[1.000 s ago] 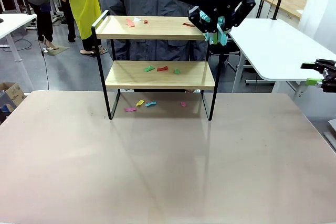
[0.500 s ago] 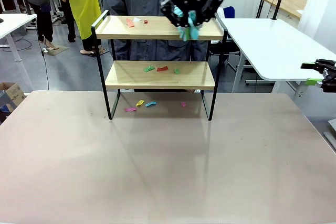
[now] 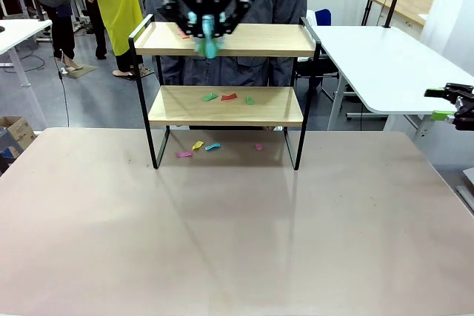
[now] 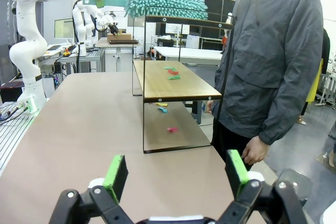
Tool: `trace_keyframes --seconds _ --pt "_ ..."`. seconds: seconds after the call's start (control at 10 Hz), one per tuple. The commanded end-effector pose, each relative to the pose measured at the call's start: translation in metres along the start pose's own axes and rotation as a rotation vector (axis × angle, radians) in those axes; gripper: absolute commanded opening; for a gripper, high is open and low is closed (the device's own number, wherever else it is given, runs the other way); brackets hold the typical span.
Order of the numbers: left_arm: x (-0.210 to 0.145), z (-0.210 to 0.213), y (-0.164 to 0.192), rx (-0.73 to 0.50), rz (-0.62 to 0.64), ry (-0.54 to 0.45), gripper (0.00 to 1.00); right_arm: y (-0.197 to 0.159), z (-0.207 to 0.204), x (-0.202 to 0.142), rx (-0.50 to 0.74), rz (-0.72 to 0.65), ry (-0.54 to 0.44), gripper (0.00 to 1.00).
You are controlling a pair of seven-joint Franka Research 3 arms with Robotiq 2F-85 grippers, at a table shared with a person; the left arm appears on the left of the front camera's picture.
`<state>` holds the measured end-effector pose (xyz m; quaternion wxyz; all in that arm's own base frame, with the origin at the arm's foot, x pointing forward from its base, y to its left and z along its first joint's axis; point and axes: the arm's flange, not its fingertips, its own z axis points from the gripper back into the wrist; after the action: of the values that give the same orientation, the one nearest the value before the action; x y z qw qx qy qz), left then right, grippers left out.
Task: Clean the shelf.
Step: Clean the specific section of the Shelf indicated by the human with the Duster.
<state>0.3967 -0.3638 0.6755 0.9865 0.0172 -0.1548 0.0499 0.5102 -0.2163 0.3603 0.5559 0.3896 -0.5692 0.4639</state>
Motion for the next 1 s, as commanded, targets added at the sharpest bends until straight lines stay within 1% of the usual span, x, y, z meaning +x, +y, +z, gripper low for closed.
trace_keyframes --seconds 0.0,0.2,0.3,0.4,0.6,0.7,0.8,0.9 --pt "-0.011 -0.004 0.035 0.1 -0.006 -0.017 0.13 -0.001 -0.001 0.003 -0.002 0.005 0.003 1.0" --pt "-0.012 -0.004 0.059 0.212 -0.01 -0.041 0.13 -0.001 -0.001 0.003 -0.002 0.005 0.003 1.0" --pt "-0.014 -0.003 0.071 0.295 -0.004 -0.063 0.13 -0.001 -0.001 0.003 -0.002 0.005 0.003 1.0" --pt "-0.019 0.004 0.078 0.333 0.002 -0.096 0.13 -0.001 -0.001 0.003 -0.002 0.005 0.003 1.0" --pt "-0.029 0.025 0.077 0.289 -0.05 -0.167 0.13 -0.001 -0.001 0.003 -0.002 0.005 0.003 1.0" --pt "-0.032 0.035 0.073 0.246 -0.097 -0.204 0.13 -0.001 -0.001 0.003 -0.002 0.005 0.003 1.0" --pt "-0.034 0.044 0.068 0.176 -0.144 -0.238 0.13 -0.001 -0.001 0.003 -0.002 0.005 0.003 1.0" --pt "-0.03 0.03 0.065 0.269 -0.054 -0.143 0.13 -0.001 -0.001 0.003 -0.002 0.005 0.003 1.0"
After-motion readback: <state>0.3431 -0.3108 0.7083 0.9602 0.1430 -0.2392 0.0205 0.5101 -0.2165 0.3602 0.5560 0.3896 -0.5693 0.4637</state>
